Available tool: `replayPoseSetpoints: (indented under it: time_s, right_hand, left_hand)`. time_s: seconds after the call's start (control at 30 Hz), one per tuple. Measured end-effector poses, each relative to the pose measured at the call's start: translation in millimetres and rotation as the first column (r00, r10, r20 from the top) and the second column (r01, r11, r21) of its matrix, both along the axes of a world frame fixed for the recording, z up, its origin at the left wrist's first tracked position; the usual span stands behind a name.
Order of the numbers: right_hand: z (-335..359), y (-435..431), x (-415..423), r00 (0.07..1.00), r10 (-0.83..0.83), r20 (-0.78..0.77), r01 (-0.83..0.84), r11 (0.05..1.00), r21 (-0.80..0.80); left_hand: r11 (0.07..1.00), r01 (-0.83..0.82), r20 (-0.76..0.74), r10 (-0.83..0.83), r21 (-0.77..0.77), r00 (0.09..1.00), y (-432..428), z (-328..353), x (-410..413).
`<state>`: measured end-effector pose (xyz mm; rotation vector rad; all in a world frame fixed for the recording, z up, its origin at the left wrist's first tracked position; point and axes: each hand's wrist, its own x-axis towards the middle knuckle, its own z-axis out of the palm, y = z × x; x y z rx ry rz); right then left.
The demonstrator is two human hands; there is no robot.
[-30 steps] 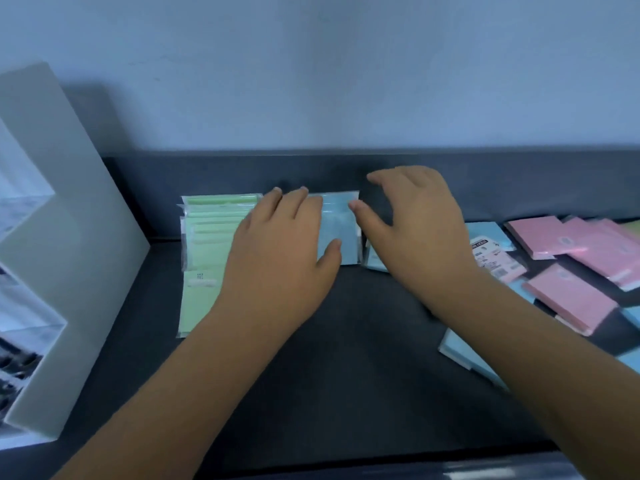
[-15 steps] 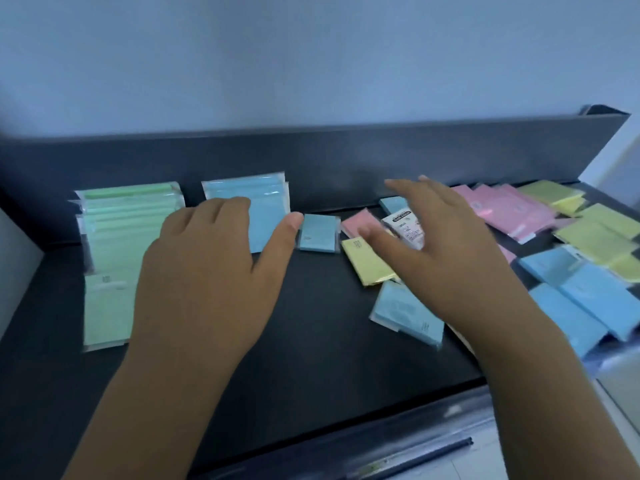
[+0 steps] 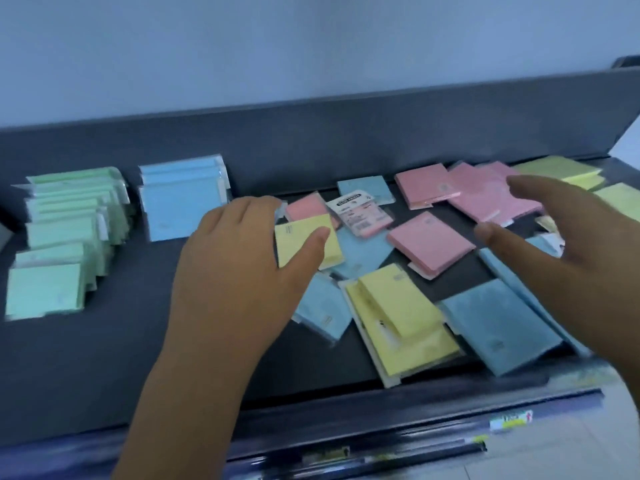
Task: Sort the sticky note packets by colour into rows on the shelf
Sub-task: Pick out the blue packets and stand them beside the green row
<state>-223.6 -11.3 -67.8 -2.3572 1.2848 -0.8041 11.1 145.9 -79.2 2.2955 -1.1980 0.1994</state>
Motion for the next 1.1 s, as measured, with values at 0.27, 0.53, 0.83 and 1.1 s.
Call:
replayPoseSetpoints:
  time_s: [0.27, 0.53, 0.83, 1.1]
  right_hand:
    - [-5, -57, -71, 0.996, 0.093, -0.014, -0.093, 0.995, 0.031]
    - [5, -61, -57, 0.97, 0.244, -0.023, -0.241, 0.967, 0.08]
    - [23, -73, -51, 0.966, 0.226, 0.128, -0.241, 0.964, 0.111]
    - [8, -103, -92, 0.965, 0.26, -0.012, -0.254, 0.95, 0.181]
  left_hand:
    - [0.997, -0.073, -0.01, 0.073, 0.021, 0.997, -43, -15, -75]
    - [0.983, -0.08, 0.021, 0.077, 0.166, 0.997, -64, -10, -69]
    - [0.891, -0.031, 0.082, -0.007, 0.453, 0.997, -94, 1, -43]
    - [0.934, 0.205, -0.053, -0.198, 0.293, 0.979, -116, 6, -116]
